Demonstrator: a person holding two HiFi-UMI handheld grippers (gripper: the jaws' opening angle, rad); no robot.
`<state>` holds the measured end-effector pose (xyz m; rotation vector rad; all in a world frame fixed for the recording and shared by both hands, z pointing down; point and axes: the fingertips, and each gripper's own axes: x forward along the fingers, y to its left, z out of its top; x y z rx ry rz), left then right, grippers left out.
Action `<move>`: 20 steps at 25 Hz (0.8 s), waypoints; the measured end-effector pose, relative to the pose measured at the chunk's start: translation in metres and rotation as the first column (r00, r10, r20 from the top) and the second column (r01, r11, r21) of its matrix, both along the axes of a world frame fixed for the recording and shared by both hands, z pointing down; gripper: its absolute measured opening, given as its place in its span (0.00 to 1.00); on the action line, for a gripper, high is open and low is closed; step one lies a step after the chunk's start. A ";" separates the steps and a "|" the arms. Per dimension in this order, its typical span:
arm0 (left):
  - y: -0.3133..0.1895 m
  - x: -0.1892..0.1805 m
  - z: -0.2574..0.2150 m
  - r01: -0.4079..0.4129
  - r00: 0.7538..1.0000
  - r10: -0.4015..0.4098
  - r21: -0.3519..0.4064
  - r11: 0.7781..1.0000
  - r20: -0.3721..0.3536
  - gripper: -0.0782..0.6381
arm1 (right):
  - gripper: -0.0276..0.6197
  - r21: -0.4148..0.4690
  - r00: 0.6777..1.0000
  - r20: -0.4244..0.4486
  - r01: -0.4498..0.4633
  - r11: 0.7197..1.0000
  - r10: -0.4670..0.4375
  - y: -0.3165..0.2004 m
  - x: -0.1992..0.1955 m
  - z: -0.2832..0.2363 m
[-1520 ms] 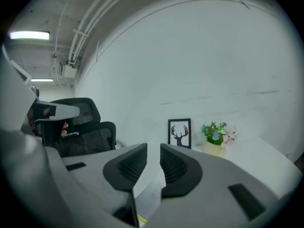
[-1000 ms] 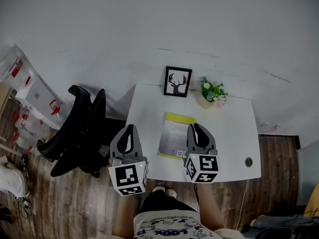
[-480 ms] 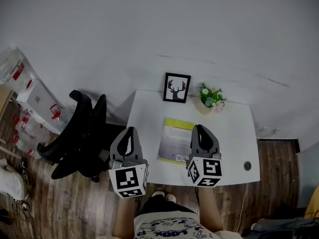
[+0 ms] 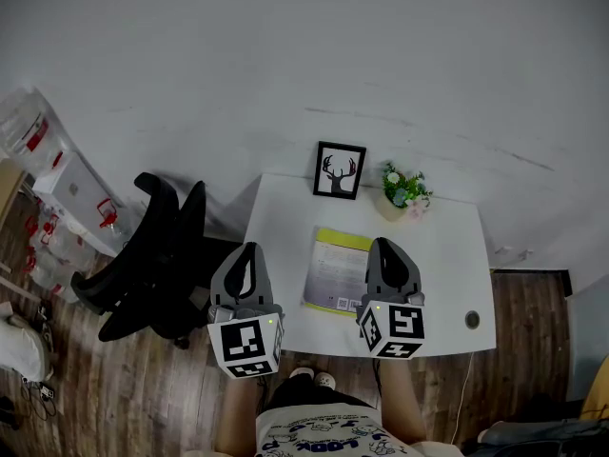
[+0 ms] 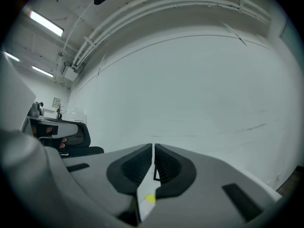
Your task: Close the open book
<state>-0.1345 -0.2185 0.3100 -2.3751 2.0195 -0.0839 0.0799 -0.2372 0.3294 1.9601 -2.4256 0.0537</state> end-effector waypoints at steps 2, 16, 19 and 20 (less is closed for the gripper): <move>0.001 0.000 -0.001 -0.001 1.000 0.001 0.003 1.000 -0.001 0.15 | 0.10 0.001 1.000 0.008 -0.001 1.000 0.001 0.000 0.000 -0.001; 0.003 -0.004 -0.006 -0.012 1.000 0.012 0.012 1.000 0.000 0.15 | 0.09 0.016 1.000 0.026 -0.002 1.000 0.001 0.006 -0.006 -0.011; 0.003 -0.006 -0.006 -0.010 1.000 0.010 0.013 1.000 0.000 0.15 | 0.09 0.017 1.000 0.016 0.002 1.000 -0.002 0.005 -0.009 -0.010; 0.003 -0.006 -0.006 -0.010 1.000 0.010 0.013 1.000 0.001 0.15 | 0.09 0.016 1.000 0.014 0.002 1.000 -0.003 0.005 -0.009 -0.009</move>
